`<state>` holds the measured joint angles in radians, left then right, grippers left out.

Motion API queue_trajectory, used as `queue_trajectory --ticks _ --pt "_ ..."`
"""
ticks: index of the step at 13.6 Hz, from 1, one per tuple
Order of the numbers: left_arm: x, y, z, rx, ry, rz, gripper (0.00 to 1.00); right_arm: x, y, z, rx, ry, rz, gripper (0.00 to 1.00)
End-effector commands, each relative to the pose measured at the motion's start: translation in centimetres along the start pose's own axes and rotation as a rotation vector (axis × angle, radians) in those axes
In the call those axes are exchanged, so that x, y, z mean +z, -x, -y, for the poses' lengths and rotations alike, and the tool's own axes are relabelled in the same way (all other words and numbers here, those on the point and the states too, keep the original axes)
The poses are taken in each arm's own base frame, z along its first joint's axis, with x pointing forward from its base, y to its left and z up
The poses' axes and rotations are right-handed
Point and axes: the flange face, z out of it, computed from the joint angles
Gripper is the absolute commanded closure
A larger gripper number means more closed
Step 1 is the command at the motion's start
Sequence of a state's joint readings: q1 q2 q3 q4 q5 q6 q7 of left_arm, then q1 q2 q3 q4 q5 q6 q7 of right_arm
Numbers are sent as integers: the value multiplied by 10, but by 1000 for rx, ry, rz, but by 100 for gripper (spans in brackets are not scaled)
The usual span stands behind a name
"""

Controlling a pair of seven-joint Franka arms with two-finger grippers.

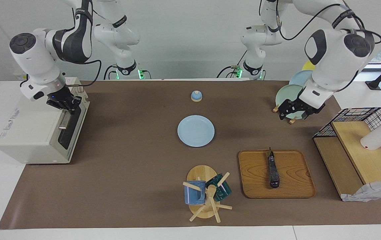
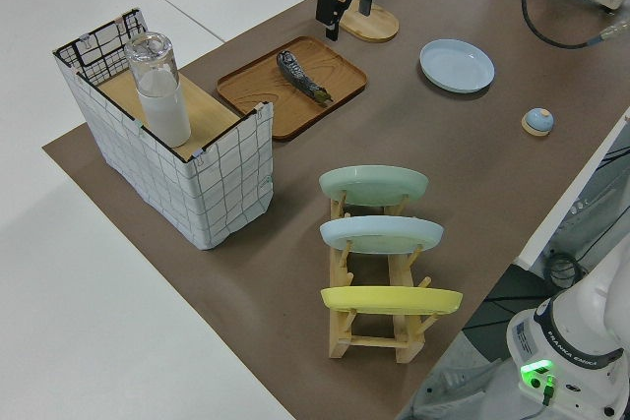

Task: Put eggplant into oven
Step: 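Reach the left gripper to the eggplant on the wooden tray and grasp it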

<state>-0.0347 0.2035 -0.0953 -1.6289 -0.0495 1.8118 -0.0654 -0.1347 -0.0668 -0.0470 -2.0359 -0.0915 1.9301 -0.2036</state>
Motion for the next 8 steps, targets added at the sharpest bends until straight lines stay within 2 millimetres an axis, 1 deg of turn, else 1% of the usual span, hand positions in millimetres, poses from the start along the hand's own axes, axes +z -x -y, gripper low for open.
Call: queue_trajectory --ticks 1,2,3,5,6,7,8 --pt "41 -34 12 39 -9 -33 0 2 8 -12 -41 48 3 100" --pt "58 -43 17 49 -10 -20 0 2 8 -13 -44 48 3 100" --pt "66 -56 17 74 -23 -25 0 2 8 -13 -45 49 3 100" --pt "94 -83 15 89 -29 -22 0 3 8 -13 -49 49 5 100" --pt "109 -92 9 99 -27 -34 0 4 10 -14 -51 48 8 100" --pt "117 -97 5 105 -25 -67 0 5 11 -13 -51 46 11 100" --pt "132 -99 2 109 -22 -73 0 5 12 -12 -48 45 12 100"
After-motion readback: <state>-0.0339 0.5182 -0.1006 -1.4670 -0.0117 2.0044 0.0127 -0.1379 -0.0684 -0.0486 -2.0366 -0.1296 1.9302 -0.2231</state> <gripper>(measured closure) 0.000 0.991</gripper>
